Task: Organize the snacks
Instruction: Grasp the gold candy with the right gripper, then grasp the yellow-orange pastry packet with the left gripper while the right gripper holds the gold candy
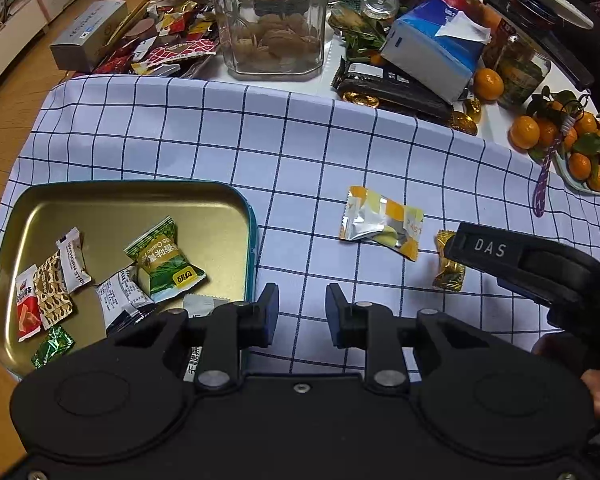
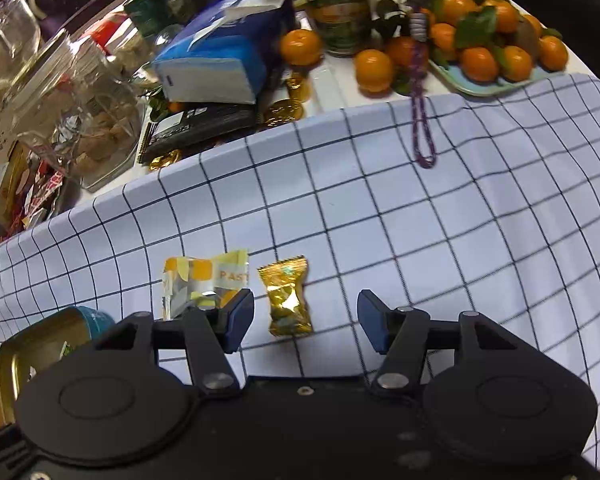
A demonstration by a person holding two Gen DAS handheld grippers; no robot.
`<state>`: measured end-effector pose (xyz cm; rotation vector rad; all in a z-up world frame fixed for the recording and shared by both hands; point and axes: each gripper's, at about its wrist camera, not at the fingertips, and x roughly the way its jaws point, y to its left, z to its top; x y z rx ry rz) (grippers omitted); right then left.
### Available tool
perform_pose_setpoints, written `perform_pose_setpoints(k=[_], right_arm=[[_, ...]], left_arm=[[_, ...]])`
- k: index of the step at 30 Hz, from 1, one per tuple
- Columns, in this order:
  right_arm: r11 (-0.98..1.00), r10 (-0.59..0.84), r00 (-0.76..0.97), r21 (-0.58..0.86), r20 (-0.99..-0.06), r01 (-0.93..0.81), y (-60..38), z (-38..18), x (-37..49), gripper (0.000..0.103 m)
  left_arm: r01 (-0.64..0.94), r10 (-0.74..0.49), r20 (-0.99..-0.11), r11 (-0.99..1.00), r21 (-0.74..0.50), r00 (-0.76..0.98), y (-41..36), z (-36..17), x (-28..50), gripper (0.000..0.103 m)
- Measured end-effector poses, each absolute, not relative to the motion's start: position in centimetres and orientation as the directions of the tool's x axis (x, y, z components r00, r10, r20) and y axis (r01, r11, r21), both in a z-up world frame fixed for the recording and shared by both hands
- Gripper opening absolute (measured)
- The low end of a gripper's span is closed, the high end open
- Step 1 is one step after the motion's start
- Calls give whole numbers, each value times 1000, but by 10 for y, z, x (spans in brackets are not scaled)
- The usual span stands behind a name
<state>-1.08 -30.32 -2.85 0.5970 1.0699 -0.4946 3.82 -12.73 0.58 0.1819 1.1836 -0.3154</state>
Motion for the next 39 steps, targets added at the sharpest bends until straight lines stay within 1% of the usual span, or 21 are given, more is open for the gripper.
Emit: perform_pose_setpoints(k=[5, 11, 13, 17, 20, 22, 29, 35, 39], right_arm=[[752, -84, 386, 196, -919, 629, -297, -35, 3, 59], [771, -109, 350, 143, -930, 620, -293, -45, 13, 52], [783, -116, 343, 127, -932, 609, -291, -47, 14, 50], [788, -116, 329, 115, -937, 605, -291, -50, 16, 47], [796, -117, 325, 107, -939, 596, -291, -52, 16, 40], [810, -136, 321, 81, -937, 581, -290, -52, 16, 22], [779, -155, 310, 77, -938, 622, -306, -52, -7, 22], [798, -198, 301, 25, -933, 602, -314, -51, -36, 22], [808, -195, 300, 21, -934, 589, -318, -51, -59, 21]], left_arm=[[297, -133, -925, 954, -22, 357, -121, 6, 48, 38], [293, -158, -938, 954, -64, 309, -119, 2, 54, 38], [299, -161, -939, 952, -67, 303, -120, 1, 54, 37], [303, -164, -941, 951, -70, 297, -121, 2, 54, 37], [288, -166, -944, 954, -81, 286, -118, 1, 57, 37], [278, -164, -946, 957, -83, 279, -117, -1, 59, 37], [253, -173, -952, 961, -108, 251, -117, -7, 62, 37], [251, -179, -949, 961, -113, 258, -131, -10, 61, 37], [249, -185, -946, 961, -118, 265, -142, -12, 61, 37]])
